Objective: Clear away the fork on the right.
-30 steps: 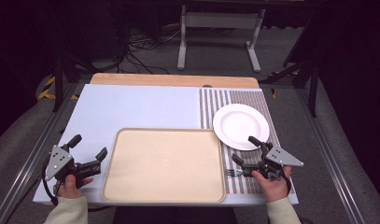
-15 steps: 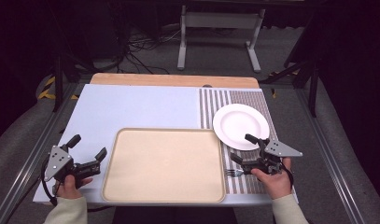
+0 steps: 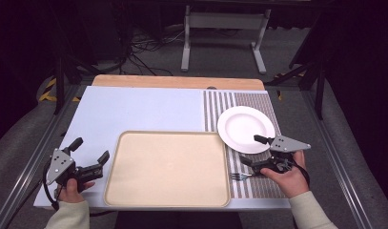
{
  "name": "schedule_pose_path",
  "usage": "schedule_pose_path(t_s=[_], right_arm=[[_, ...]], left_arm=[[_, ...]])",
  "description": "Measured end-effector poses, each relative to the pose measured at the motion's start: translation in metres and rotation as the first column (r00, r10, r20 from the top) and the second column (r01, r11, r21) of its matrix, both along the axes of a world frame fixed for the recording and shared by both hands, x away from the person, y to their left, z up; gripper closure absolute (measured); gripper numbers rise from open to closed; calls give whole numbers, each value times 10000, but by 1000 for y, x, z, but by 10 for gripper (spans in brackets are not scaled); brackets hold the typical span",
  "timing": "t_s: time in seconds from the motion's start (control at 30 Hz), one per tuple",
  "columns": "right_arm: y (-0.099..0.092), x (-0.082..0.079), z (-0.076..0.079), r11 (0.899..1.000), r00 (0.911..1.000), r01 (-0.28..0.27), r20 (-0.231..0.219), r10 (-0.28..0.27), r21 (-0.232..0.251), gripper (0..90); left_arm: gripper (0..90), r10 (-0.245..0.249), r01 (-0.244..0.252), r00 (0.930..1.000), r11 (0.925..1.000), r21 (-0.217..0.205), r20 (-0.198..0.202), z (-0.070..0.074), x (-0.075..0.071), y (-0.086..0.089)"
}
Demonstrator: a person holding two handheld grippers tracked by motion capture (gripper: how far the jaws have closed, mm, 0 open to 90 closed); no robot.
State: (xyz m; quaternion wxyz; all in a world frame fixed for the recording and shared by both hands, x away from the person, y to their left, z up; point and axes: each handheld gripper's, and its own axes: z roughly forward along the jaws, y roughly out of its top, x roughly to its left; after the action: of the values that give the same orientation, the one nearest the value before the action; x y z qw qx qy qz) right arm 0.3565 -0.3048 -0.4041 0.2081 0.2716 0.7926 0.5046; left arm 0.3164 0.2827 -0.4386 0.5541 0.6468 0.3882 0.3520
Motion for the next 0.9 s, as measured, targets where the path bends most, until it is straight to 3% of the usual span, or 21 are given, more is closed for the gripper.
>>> schedule_pose_path(t_s=[0.2,0.3,0.37,0.6,0.73,0.83,0.9], right_arm=[[-1,2,9,9971,9996,-175,-217,159,-739,53],[1,1,21,9862,9989,-444,-224,414,-1594,65],[2,2,25,9830,9982,-557,-330,507,-1747,67],[1,6,31,9542,9933,-916,-940,673,-2849,67],[1,8,33,9423,9907,-1085,-1132,760,-3166,65],[2,9,34,9250,9865,-1291,-1413,831,-3575,65],[4,10,34,9081,9833,-1438,-1599,865,-3933,65]], left_arm=[[12,-15,15,10000,10000,-1,-23,0,0,0],[12,-24,24,10000,10000,35,-57,-1,0,-1],[12,-42,42,10000,10000,59,-74,-1,1,-2],[12,-44,45,9999,10000,81,-106,-2,1,-2],[13,-41,42,9999,10000,89,-120,-2,1,-1],[13,-21,22,9999,10000,79,-105,-2,1,-1],[13,-37,38,9999,10000,91,-118,-2,1,-1]])
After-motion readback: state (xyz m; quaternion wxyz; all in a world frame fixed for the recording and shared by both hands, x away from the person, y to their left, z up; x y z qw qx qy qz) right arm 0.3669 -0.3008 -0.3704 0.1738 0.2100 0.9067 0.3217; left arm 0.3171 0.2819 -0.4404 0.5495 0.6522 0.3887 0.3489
